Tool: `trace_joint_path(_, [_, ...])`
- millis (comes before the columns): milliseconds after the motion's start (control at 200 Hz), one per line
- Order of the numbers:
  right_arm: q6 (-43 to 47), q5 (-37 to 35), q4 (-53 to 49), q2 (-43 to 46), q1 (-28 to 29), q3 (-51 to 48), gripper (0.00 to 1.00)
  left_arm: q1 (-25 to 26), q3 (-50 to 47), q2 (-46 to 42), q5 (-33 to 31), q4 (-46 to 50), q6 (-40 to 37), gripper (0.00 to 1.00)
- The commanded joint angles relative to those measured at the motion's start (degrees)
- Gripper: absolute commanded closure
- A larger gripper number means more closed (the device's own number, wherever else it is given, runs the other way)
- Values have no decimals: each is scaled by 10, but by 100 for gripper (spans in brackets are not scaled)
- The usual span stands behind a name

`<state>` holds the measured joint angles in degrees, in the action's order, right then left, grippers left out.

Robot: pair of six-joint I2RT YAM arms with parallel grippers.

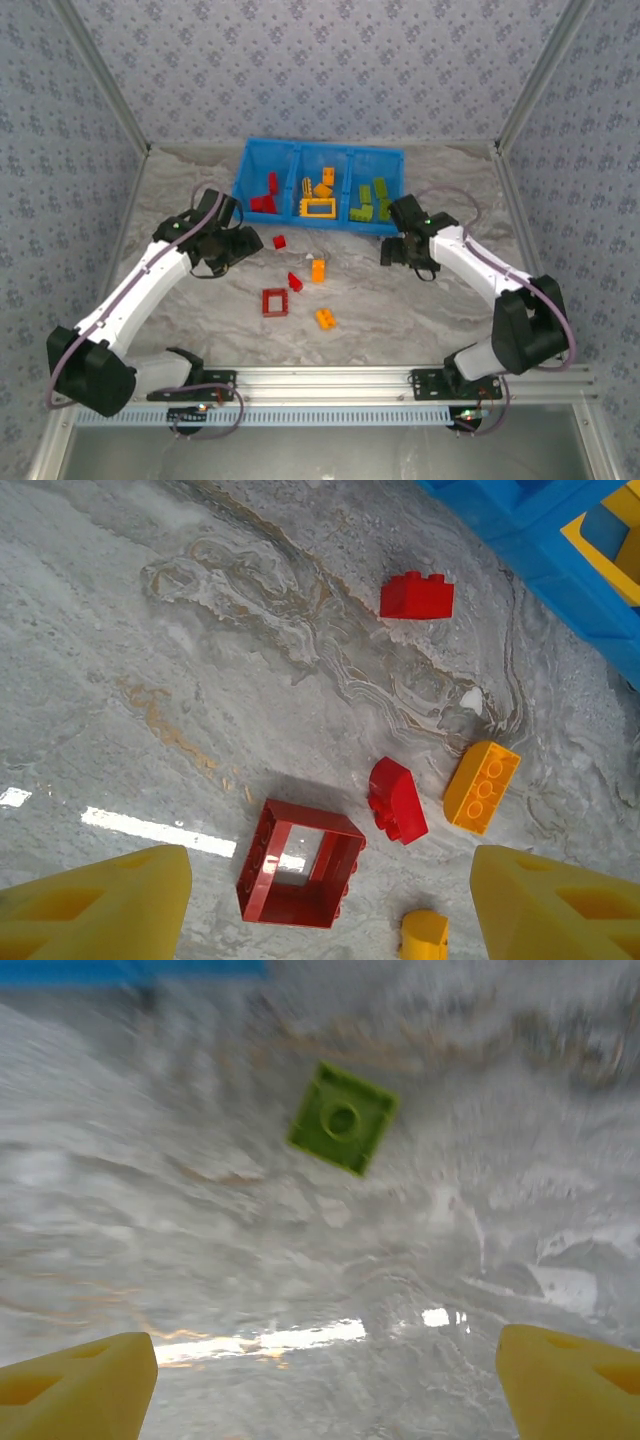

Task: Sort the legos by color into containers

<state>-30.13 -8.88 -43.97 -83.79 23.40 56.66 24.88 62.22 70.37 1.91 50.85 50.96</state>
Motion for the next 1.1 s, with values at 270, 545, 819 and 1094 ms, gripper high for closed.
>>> trace_joint_path(270, [-148, 45, 141, -87, -45, -10, 16, 3, 21, 8, 16, 3, -19, 26])
trace_joint_path(545, [-141, 33, 166, -123, -69, -4, 28, 3, 10, -15, 12, 7, -11, 26])
trace_joint_path(819, [-118, 53, 189, -153, -82, 9, 50, 3, 10, -12, 14, 7, -14, 26])
trace_joint_path(1094, [-119, 40, 171, -137, -81, 0, 73, 3, 12, -10, 14, 5, -15, 26])
